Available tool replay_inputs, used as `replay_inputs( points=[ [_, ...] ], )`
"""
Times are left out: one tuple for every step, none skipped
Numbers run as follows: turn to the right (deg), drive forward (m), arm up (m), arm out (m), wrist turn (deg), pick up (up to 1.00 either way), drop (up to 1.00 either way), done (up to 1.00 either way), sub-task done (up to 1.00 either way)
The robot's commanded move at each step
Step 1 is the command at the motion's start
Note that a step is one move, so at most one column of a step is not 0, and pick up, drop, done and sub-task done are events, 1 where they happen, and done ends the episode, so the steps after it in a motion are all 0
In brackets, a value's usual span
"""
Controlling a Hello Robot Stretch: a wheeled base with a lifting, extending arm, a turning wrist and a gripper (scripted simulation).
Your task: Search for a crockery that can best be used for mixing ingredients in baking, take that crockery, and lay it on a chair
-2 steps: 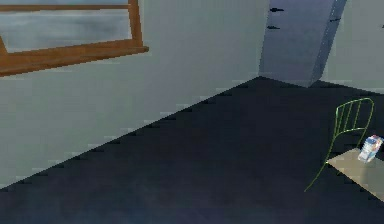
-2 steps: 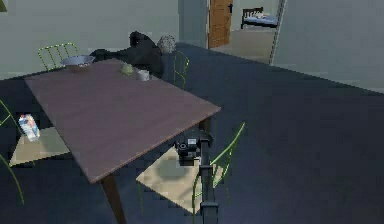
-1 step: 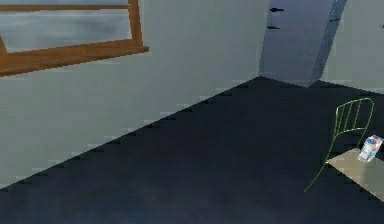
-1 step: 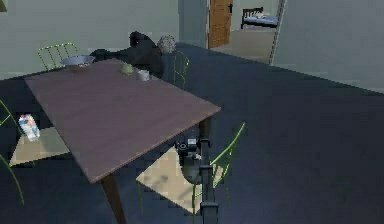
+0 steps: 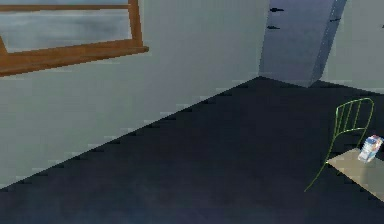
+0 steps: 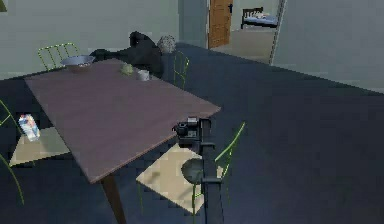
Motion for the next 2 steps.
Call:
replay_inputs(
  points=[
    [0.0,0.0,0.0,-0.08,0.0,0.0,0.0,0.0,0.0],
    [0.0,0.0,0.0,0.0,0.0,0.0,0.0,1.0,0.0]
  ],
)
